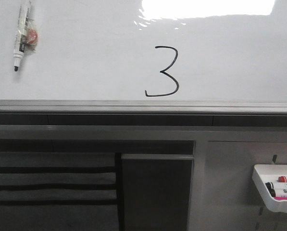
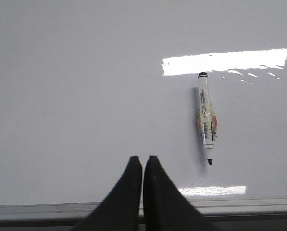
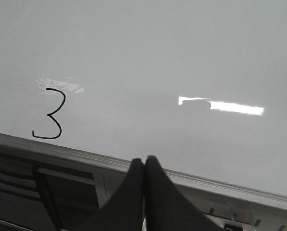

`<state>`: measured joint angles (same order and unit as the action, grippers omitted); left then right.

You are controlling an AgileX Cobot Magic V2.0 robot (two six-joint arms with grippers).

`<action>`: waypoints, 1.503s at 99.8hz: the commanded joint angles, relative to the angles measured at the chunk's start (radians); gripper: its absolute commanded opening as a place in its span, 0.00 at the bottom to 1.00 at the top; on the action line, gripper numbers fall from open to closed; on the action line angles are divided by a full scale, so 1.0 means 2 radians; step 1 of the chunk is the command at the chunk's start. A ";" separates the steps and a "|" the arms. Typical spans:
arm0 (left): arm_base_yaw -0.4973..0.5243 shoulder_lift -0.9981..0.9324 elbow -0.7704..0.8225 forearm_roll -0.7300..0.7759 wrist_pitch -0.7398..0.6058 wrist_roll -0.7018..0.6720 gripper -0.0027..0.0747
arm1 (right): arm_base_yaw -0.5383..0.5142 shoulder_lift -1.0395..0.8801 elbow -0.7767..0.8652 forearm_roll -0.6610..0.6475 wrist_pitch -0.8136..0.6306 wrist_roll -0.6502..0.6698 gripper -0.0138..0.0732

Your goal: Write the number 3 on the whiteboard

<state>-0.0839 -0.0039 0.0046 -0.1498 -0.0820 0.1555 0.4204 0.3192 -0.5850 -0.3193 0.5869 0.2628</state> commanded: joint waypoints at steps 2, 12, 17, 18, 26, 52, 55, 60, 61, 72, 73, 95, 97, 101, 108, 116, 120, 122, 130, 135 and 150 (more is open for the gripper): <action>0.000 -0.014 0.003 -0.004 -0.039 -0.005 0.01 | -0.003 0.002 -0.011 -0.014 -0.036 0.000 0.08; 0.000 -0.014 0.003 -0.004 -0.039 -0.005 0.01 | -0.003 0.002 -0.011 -0.014 -0.036 0.000 0.08; 0.000 -0.014 0.003 -0.004 -0.039 -0.005 0.01 | -0.003 0.002 -0.011 -0.014 -0.036 0.000 0.08; 0.000 -0.014 0.003 -0.004 -0.039 -0.005 0.01 | -0.003 0.002 -0.011 -0.014 -0.036 0.000 0.08; 0.000 -0.014 0.003 -0.004 -0.039 -0.005 0.01 | -0.003 0.002 -0.011 -0.014 -0.036 0.000 0.08; 0.000 -0.014 0.003 -0.004 -0.039 -0.005 0.01 | -0.003 0.002 -0.011 -0.014 -0.036 0.000 0.08; 0.000 -0.014 0.003 -0.004 -0.039 -0.005 0.01 | -0.003 0.002 -0.011 -0.014 -0.036 0.000 0.08; 0.000 -0.014 0.003 -0.004 -0.039 -0.005 0.01 | -0.003 0.002 -0.011 -0.014 -0.036 0.000 0.08; 0.000 -0.014 0.003 -0.004 -0.039 -0.005 0.01 | -0.003 0.002 -0.011 -0.014 -0.036 0.000 0.08; 0.000 -0.014 0.003 -0.004 -0.039 -0.005 0.01 | -0.003 -0.002 -0.005 -0.014 -0.039 0.000 0.08; 0.000 -0.014 0.003 -0.004 -0.039 -0.005 0.01 | -0.003 -0.004 -0.003 -0.014 -0.041 0.000 0.08; 0.000 -0.014 0.003 -0.004 -0.039 -0.005 0.01 | -0.056 -0.053 0.110 0.030 -0.141 0.001 0.08; 0.000 -0.014 0.003 -0.004 -0.039 -0.005 0.01 | -0.065 -0.060 0.119 0.040 -0.156 0.001 0.08; 0.000 -0.014 0.003 -0.004 -0.039 -0.005 0.01 | -0.080 -0.076 0.146 0.059 -0.183 0.001 0.08; 0.000 -0.014 0.003 -0.004 -0.039 -0.005 0.01 | -0.109 -0.103 0.185 0.094 -0.215 0.001 0.08; 0.000 -0.014 0.003 -0.004 -0.039 -0.005 0.01 | -0.139 -0.130 0.217 0.126 -0.227 0.001 0.08; 0.000 -0.014 0.003 -0.004 -0.039 -0.005 0.01 | -0.150 -0.145 0.229 0.140 -0.228 0.001 0.08; 0.000 -0.014 0.003 -0.004 -0.039 -0.005 0.01 | -0.153 -0.149 0.232 0.143 -0.228 0.001 0.08; 0.000 -0.014 0.003 -0.004 -0.039 -0.005 0.01 | -0.159 -0.170 0.250 0.144 -0.230 0.001 0.08; 0.000 -0.014 0.003 -0.004 -0.039 -0.005 0.01 | -0.159 -0.172 0.259 0.144 -0.242 0.001 0.08; 0.000 -0.014 0.003 -0.004 -0.039 -0.005 0.01 | -0.159 -0.172 0.281 0.144 -0.266 0.001 0.08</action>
<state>-0.0839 -0.0039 0.0046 -0.1504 -0.0839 0.1555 0.1096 -0.0072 -0.0132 -0.0298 0.1715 0.2654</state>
